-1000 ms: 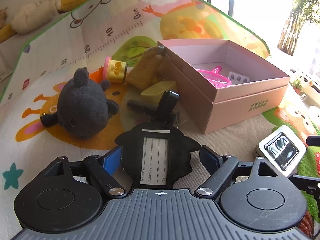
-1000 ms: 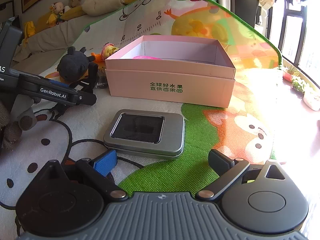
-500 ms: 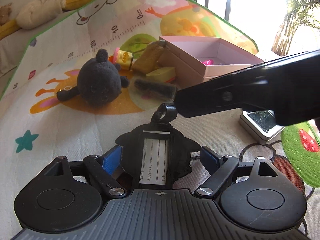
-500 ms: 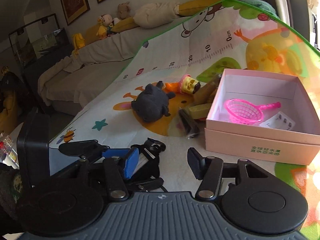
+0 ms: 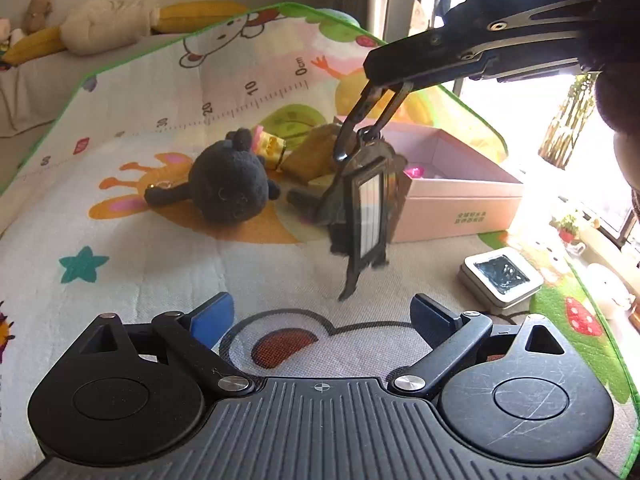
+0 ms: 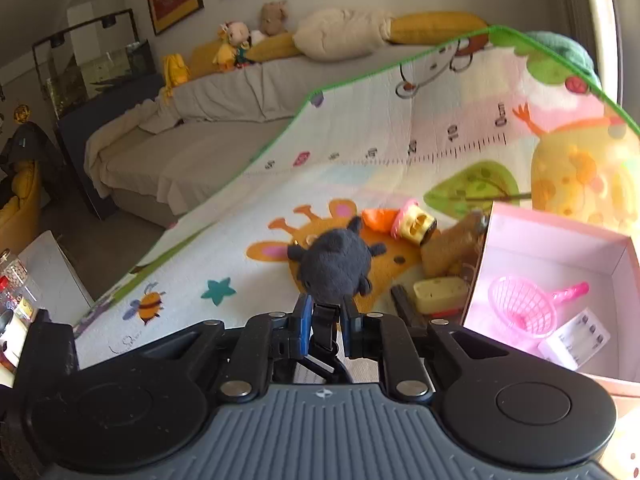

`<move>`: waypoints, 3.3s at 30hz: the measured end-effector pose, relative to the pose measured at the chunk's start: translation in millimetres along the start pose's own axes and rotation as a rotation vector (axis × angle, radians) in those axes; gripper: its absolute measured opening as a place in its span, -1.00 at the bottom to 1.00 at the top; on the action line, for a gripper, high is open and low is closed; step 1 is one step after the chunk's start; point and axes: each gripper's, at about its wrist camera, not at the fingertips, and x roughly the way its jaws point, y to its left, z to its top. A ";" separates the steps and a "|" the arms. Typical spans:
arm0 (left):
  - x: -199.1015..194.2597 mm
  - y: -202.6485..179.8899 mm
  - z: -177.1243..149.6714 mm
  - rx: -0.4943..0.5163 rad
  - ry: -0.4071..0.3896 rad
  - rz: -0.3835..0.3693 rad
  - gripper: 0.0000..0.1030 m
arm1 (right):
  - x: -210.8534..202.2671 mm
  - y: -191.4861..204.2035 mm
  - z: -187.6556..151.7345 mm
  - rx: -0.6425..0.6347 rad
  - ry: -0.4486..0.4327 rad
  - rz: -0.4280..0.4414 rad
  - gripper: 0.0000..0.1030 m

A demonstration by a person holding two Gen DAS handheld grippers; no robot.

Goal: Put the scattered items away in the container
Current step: 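Grasp the black tag with the right tool while the left tool releases it, then bring the black tag in the right tool toward the left tool's fingers, then grasp the black tag with the left tool while the right tool releases it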

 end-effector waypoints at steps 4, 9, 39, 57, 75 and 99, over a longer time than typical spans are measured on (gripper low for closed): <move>-10.8 -2.4 0.1 -0.018 -0.025 0.007 0.96 | -11.9 2.2 -4.1 -0.001 -0.022 0.016 -0.73; -12.4 -10.5 -1.4 0.000 -0.022 0.010 0.97 | 11.9 -19.4 -13.1 0.081 0.052 -0.039 -0.74; -10.7 -27.6 -8.8 0.182 -0.102 0.165 1.00 | -39.6 -5.5 -23.0 0.145 0.050 0.025 -0.73; -25.1 -15.2 -5.3 0.041 -0.083 0.153 1.00 | -37.7 -20.7 -30.6 0.222 0.059 0.026 -0.73; 14.9 -73.7 5.6 0.124 -0.051 0.028 1.00 | -30.4 -24.8 -27.0 0.218 0.074 0.044 -0.73; 26.9 -79.1 10.1 0.252 -0.081 0.093 0.52 | -37.0 -40.6 -31.9 0.260 0.035 0.033 -0.65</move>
